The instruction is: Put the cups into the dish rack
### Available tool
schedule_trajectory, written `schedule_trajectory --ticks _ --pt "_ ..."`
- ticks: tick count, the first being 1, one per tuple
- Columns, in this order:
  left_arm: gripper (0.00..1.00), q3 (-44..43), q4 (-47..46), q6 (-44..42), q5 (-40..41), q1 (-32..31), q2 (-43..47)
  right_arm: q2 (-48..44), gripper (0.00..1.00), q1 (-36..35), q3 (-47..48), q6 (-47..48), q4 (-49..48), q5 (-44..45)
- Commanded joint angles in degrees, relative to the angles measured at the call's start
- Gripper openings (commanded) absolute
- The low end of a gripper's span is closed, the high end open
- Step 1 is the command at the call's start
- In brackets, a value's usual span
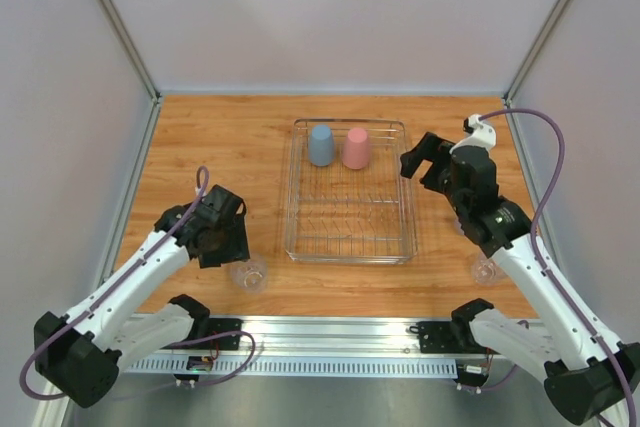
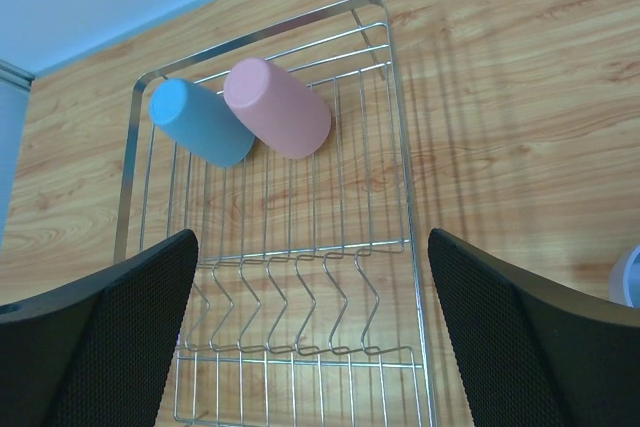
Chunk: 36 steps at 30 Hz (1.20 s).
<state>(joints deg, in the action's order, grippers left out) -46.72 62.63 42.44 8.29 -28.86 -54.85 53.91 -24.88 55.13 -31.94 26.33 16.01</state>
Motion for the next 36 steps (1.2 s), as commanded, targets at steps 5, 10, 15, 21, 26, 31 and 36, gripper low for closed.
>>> schedule_trajectory --ticks 5,10,15,21,26,31,36 --pt "0.66 3.2 -1.0 8.5 8.6 -4.1 -0.9 -1.0 1.0 -0.3 2.1 0.3 1.8 0.3" --pt "0.48 10.5 -8.7 11.4 6.8 -4.4 0.4 -0.5 1.0 -0.3 2.4 0.6 1.3 -1.4" --pt "0.15 12.1 -11.2 12.4 7.3 -5.9 0.5 1.4 1.0 -1.0 2.3 -0.7 0.7 -2.2" --pt "0.0 2.3 -8.1 12.0 11.9 -5.9 4.0 2.8 1.0 -2.5 3.8 -3.2 -1.9 -6.7" --pt "0.0 -11.6 -13.8 4.6 11.0 -4.5 4.2 5.5 1.0 -3.6 7.3 -7.8 -5.3 -14.0" --pt "0.0 -13.9 -36.8 4.2 -5.0 2.6 2.1 5.1 1.0 -3.7 6.5 -18.0 -9.7 -11.7" --pt "0.0 -9.9 -66.3 12.9 -20.8 2.6 -7.4 3.0 1.0 -2.3 0.7 -35.1 -20.5 -12.4"
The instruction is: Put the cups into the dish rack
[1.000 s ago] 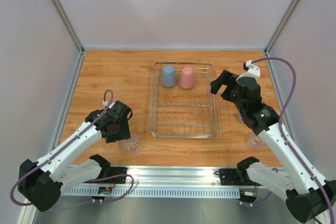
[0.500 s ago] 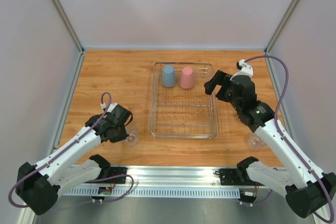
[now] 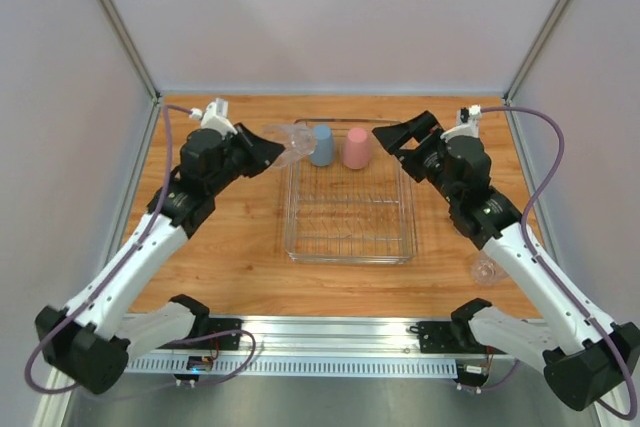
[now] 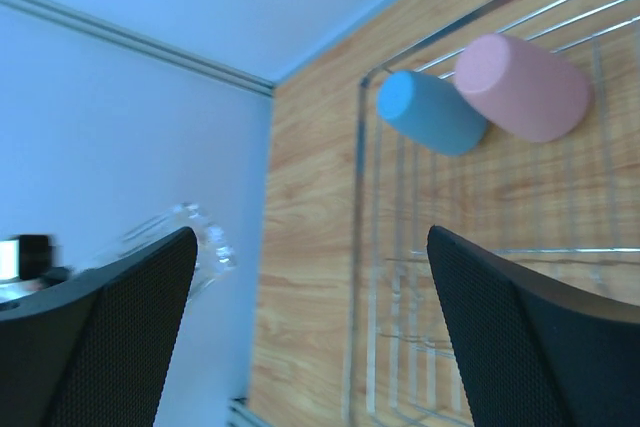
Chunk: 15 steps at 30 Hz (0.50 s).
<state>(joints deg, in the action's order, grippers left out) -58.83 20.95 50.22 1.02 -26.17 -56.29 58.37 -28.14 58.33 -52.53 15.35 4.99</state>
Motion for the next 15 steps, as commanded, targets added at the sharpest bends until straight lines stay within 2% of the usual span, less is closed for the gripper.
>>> schedule_trajectory --ticks 1,2,3,6,10,15 --pt "0.0 3.5 -32.6 7.2 -15.5 -0.1 -8.9 -0.3 1.0 1.2 -3.9 -17.3 -13.4 -2.9" --pt "0.0 4.2 -35.9 8.2 -15.9 -0.1 -10.3 0.7 1.0 1.4 -4.1 -21.6 -14.7 -6.5" --pt "0.0 4.9 -42.9 8.9 -16.1 -0.1 -11.5 1.8 1.0 1.5 -4.0 -22.8 -16.7 -8.2" --pt "0.0 7.6 -53.3 9.4 -16.3 -0.7 -14.4 6.0 1.0 1.5 -2.3 -28.0 -19.0 -11.3" --pt "0.0 9.0 -61.3 6.6 -12.9 -2.3 -16.1 7.3 1.0 1.2 -6.3 -37.8 -27.2 -9.3" --pt "0.0 6.0 -66.2 3.4 -13.8 -4.2 -19.7 8.7 1.0 0.1 -3.6 -39.8 -24.3 -7.3"
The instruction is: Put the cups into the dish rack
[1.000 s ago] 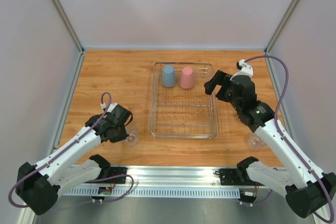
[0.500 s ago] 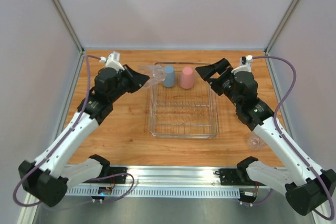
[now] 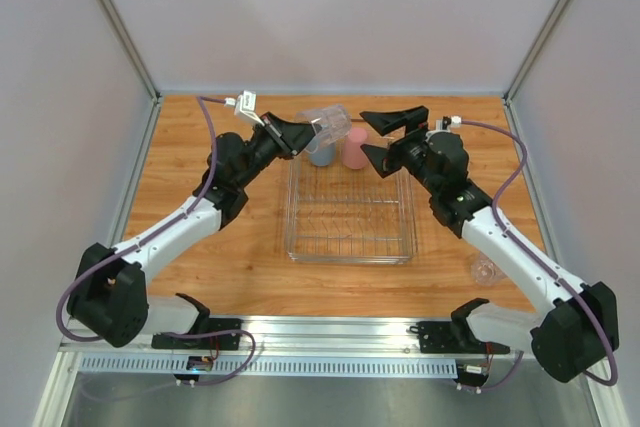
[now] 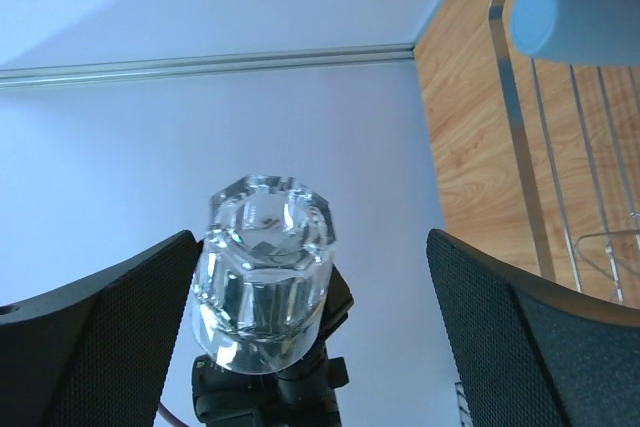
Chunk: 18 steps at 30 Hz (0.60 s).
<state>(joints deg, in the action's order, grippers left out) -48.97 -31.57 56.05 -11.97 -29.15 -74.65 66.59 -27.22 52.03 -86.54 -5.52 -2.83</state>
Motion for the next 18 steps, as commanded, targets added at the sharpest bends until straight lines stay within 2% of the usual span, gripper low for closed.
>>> schedule_trajectory --ticks 1,6,10,18 --pt "0.0 -4.2 -14.3 -3.0 -1.3 -1.7 -1.9 0.9 1.0 -0.8 3.2 -5.9 -3.9 0.3" --pt "0.0 -5.2 -14.7 -6.5 0.4 -4.2 -4.0 4.4 1.0 -1.7 3.9 -9.5 -10.5 -1.9" --pt "0.0 -5.1 -15.5 -7.1 3.2 -4.8 -4.8 4.3 1.0 -3.9 4.0 -9.9 -11.4 2.6" --pt "0.0 -5.5 -12.9 -10.3 6.4 -6.1 -5.3 6.4 1.0 -5.0 6.1 -9.9 -15.8 5.1"
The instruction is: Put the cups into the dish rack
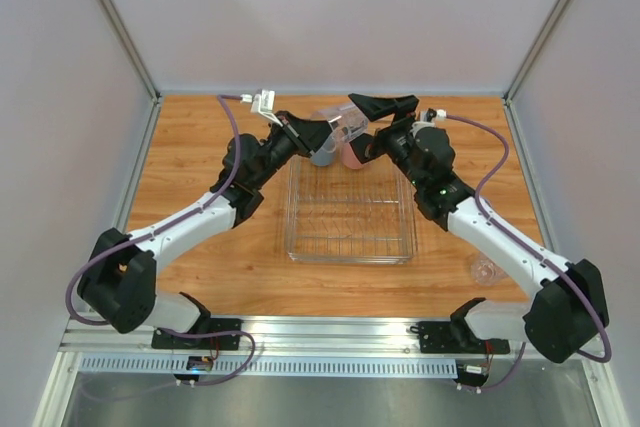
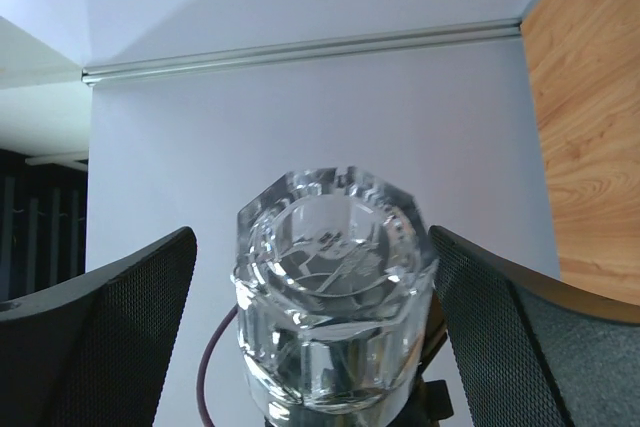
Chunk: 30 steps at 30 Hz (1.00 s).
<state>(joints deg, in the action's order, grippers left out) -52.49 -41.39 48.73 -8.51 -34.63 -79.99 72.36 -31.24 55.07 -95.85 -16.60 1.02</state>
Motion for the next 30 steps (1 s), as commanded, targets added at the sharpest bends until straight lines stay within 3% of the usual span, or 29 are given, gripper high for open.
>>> schedule_trajectory --ticks 1,10,14,20,23,24,25,26,28,30 --pt "0.0 -1.9 -3.1 -3.4 3.2 -0.6 -0.1 0.6 1.0 -1.1 3.7 -0.1 -4.1 1.6" --pt "0.0 -3.4 -3.1 -6.4 2.6 -1.5 -0.9 2.7 0.98 -2.3 4.0 0.3 -3.2 2.2" --pt "0.0 -1.7 -3.9 -8.1 3.0 -2.2 -0.1 3.3 0.83 -2.3 5.2 1.6 -3.4 2.1" --pt "0.0 -0.7 -3.4 -11.8 4.3 -2.8 2.4 3.1 0.3 -2.3 6.3 4.4 -0.8 3.1" --pt "0.24 -0.9 -2.6 -13.0 3.7 -2.9 2.9 2.8 0.19 -2.2 7.6 7.1 1.6 2.8" --pt "0.47 -0.9 -2.1 -13.4 3.7 -2.9 3.3 2.7 0.18 -2.1 7.9 8.0 2.4 2.2" --pt "0.61 -1.0 -0.3 -14.7 3.5 -2.9 3.9 2.3 0.15 -1.4 8.7 9.9 3.4 2.0" --pt "0.85 -1.2 1.0 -15.1 3.9 -2.8 5.3 2.0 0.09 -0.9 9.2 11.1 5.5 1.6" --pt "0.98 -1.5 6.2 -17.8 5.0 -2.8 7.1 1.4 0.06 0.8 10.6 14.7 8.1 1.0" --pt "1.0 -2.2 13.1 -20.2 6.4 -2.7 10.4 1.2 0.02 2.3 12.4 22.8 12.7 0.0"
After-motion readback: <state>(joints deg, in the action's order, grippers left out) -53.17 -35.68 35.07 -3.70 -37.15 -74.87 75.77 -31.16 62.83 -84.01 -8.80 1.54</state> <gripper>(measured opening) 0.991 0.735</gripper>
